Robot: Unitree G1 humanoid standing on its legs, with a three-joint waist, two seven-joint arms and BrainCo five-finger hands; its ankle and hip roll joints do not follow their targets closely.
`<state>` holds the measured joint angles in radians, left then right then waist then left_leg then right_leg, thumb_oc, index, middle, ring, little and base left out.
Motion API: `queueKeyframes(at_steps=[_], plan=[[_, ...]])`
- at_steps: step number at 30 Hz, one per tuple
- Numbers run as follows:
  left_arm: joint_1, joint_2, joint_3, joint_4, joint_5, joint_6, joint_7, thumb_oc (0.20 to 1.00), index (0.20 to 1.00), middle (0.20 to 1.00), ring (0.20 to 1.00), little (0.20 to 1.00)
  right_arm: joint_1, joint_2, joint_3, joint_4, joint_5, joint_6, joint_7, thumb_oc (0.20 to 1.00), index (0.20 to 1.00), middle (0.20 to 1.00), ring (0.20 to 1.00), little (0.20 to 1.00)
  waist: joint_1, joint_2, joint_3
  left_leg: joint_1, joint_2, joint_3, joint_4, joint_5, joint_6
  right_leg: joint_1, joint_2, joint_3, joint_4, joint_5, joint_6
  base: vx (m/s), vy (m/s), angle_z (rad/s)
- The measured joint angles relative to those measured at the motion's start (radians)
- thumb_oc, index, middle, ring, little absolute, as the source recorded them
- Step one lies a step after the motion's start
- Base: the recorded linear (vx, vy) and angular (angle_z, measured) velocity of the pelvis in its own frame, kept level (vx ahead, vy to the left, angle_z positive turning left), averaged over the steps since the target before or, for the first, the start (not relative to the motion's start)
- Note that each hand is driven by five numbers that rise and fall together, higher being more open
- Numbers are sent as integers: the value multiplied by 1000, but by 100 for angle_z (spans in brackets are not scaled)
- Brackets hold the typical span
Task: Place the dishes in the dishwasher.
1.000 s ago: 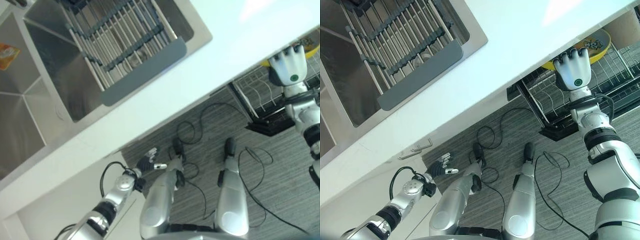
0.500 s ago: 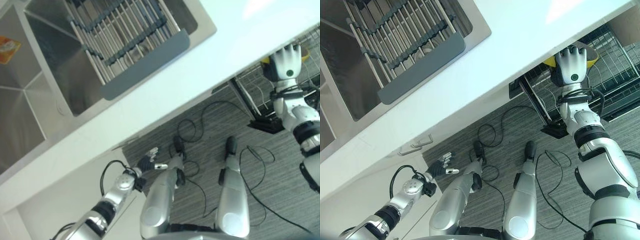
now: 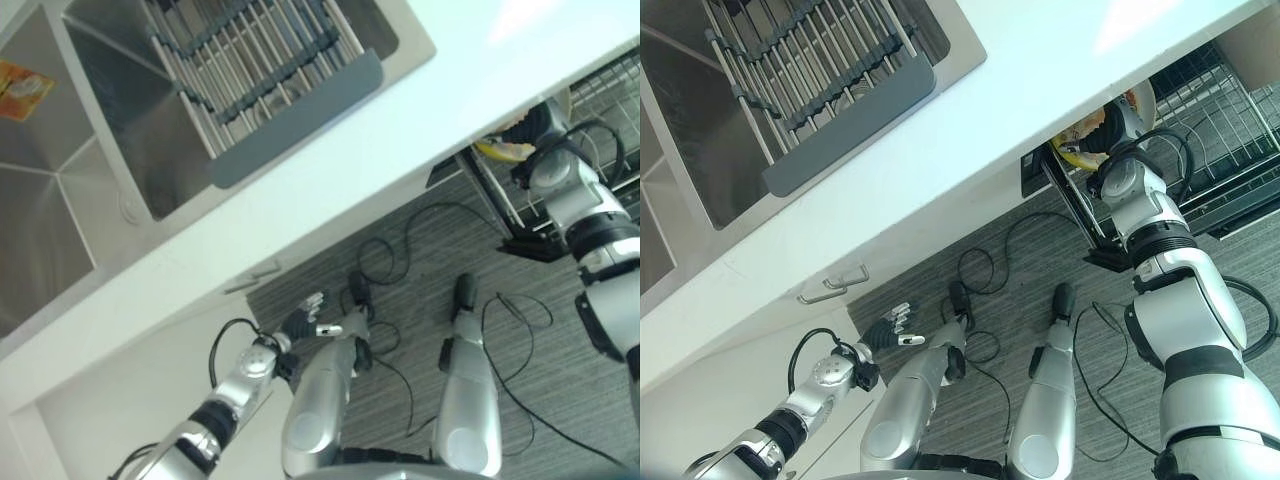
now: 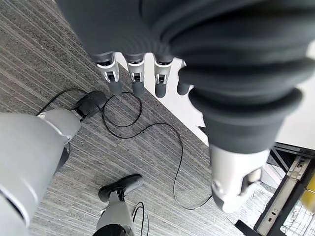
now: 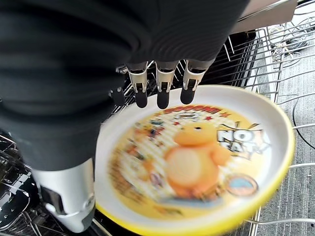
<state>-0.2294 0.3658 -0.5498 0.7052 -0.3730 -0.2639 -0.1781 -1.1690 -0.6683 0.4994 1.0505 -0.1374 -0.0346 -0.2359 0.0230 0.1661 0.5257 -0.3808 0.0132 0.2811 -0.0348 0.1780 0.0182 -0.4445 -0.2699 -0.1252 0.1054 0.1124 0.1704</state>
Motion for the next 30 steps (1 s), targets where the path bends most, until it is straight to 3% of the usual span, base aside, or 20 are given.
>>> queueKeyframes(at_steps=[6,15,18,22,24,28,30], plan=[[0,-2,0,0,0,5,1,1000,1000,1000,1000,1000,0,0,-1,0,-1,7,-3,1000,1000,1000,1000,1000,2,0,0,0,0,-1,0,0,0,0,0,-1,1,0,0,0,0,0],[-1,-7,0,0,0,7,13,1000,1000,1000,1000,1000,0,0,-3,0,-1,27,-97,1000,1000,1000,1000,1000,2,0,0,-2,0,-3,0,0,0,0,0,-3,-1,0,0,1,8,0],[-1,-12,-1,0,0,7,21,1000,1000,1000,1000,1000,1,1,-28,0,12,52,-227,1000,1000,1000,1000,1000,2,0,0,-4,-1,-1,0,0,0,-3,-1,-2,1,0,0,-34,44,-1],[4,-32,-1,4,-5,9,35,1000,1000,1000,1000,1000,8,33,-197,-35,50,94,-419,1000,1000,1000,1000,1000,-4,1,-1,-7,-2,4,-3,2,2,-13,-1,4,3,1,0,1,37,-3],[2,-43,-1,6,-5,9,41,1000,1000,1000,1000,1000,11,39,-198,-58,53,98,-461,1000,1000,1000,1000,1000,-12,1,-1,-7,-1,5,-3,2,2,-13,1,4,3,1,0,8,7,-2],[14,-86,12,53,-9,4,69,1000,1000,1000,1000,1000,188,105,-333,-305,197,107,-644,1000,1000,1000,1000,1000,-22,1,-1,27,2,7,-9,2,2,18,8,6,3,0,-2,38,29,-2],[35,-91,38,55,-18,-1,69,1000,1000,1000,1000,1000,234,122,-365,-332,207,106,-658,1000,1000,1000,1000,1000,-27,1,-1,48,1,11,-18,2,2,33,8,8,2,-1,-2,46,31,-4]])
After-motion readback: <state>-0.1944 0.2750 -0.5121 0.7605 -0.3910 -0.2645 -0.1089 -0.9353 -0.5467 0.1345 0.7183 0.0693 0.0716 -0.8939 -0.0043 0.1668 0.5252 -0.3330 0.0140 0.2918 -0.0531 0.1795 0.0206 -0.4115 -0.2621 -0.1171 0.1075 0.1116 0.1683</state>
